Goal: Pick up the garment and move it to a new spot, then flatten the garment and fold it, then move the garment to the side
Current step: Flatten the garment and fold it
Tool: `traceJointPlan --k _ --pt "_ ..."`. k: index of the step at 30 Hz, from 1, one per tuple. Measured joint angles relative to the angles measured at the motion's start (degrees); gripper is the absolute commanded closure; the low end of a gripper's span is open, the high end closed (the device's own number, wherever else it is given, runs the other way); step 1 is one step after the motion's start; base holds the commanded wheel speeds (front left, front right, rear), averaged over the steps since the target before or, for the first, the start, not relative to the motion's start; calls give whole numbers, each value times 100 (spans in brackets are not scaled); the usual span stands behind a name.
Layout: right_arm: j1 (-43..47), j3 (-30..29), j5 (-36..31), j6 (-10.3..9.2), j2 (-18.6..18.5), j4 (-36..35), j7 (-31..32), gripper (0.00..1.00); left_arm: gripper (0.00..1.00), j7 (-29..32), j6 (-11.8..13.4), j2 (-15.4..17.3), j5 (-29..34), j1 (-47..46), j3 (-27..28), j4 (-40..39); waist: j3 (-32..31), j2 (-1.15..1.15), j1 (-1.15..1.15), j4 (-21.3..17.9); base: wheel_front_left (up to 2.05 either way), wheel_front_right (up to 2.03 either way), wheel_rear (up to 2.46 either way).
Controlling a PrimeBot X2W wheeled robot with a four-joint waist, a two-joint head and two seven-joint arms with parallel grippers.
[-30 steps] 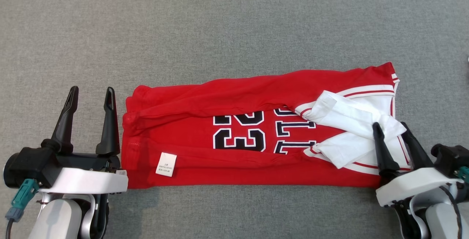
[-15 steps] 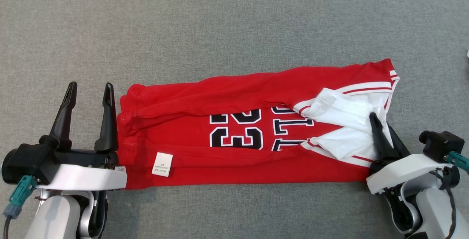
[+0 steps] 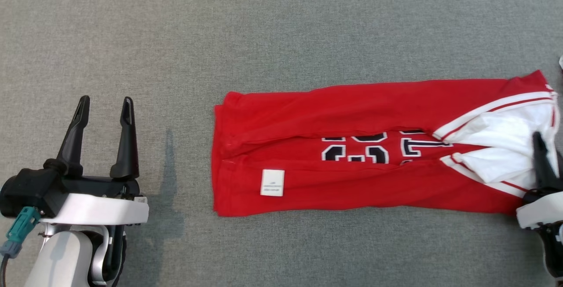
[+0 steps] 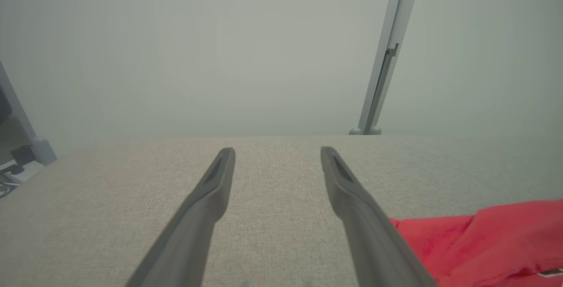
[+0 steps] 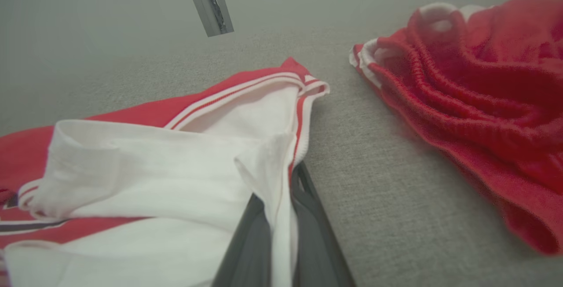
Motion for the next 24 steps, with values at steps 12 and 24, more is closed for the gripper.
traceJointPlan --k 12,24 --pt "-209 142 -416 -7 85 -971 85 100 0 0 -83 -3 10 -16 126 70 -106 0 0 -124 0 0 0" --pt "-410 1261 -1200 -7 1305 -2977 1299 100 0 0 -129 -98 59 -12 107 135 -237 0 0 -136 0 0 0"
